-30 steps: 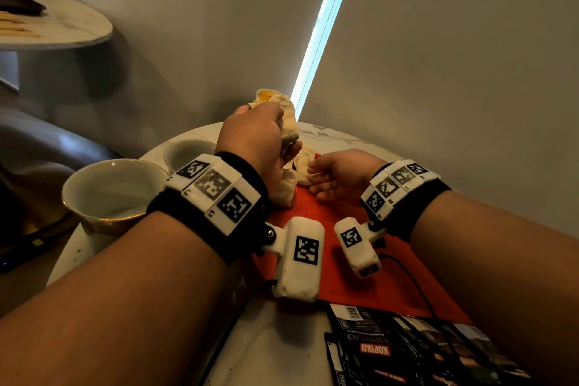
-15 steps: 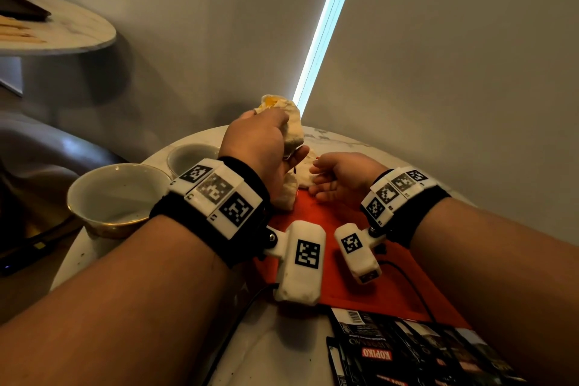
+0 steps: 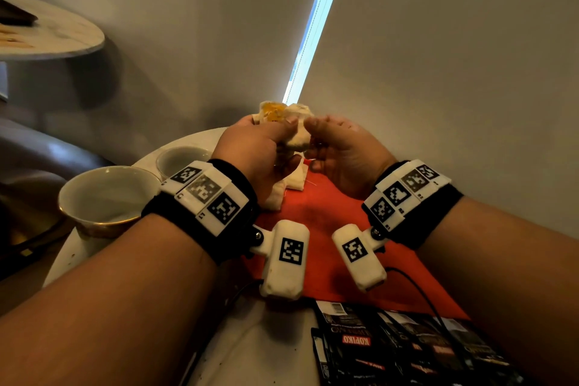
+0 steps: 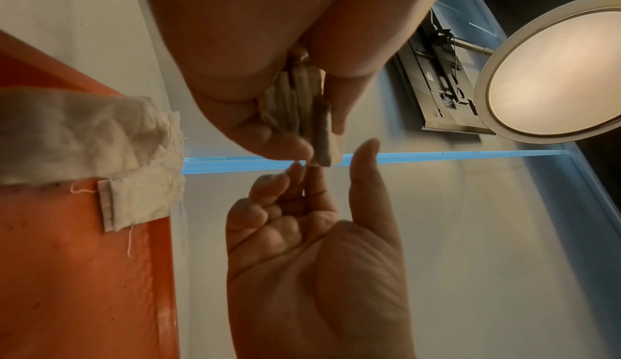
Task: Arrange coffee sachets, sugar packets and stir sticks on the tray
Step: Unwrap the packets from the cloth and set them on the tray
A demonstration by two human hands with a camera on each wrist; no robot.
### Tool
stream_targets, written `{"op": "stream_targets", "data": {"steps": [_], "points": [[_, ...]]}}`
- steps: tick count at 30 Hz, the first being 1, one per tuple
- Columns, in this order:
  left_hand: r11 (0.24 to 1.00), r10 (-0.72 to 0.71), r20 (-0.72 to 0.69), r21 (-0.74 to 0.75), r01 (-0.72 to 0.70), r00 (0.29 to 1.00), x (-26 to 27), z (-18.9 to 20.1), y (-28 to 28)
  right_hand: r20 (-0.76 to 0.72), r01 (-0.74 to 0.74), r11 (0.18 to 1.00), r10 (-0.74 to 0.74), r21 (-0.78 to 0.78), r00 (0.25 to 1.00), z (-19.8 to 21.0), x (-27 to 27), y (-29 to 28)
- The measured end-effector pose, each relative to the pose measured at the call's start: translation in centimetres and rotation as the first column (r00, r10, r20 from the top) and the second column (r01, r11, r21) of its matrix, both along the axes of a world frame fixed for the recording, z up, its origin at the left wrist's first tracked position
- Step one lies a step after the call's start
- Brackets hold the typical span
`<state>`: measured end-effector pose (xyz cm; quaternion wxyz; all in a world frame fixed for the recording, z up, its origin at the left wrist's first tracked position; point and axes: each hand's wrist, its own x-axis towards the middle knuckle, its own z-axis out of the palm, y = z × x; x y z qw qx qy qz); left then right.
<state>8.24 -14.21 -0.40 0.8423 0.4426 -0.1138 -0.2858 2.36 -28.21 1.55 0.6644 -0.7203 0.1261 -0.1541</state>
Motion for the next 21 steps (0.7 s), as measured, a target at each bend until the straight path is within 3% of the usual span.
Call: {"op": "stream_targets", "data": {"steps": [11,21], "points": [[0.999,-0.029,0.011,-0.019,0.029,1.000,-0.18,0.10,-0.08,0.036,0.043,0.996,-0.046,0.072,0.998,0.09,-0.80,0.72],[1.000,-0.025,-0.003,-0.019,0.025,1.000,0.09,-0.08,-0.21,0.015,0.081,0.996,-0.081,0.028,0.997,-0.47,-0.68,0.76]]}}
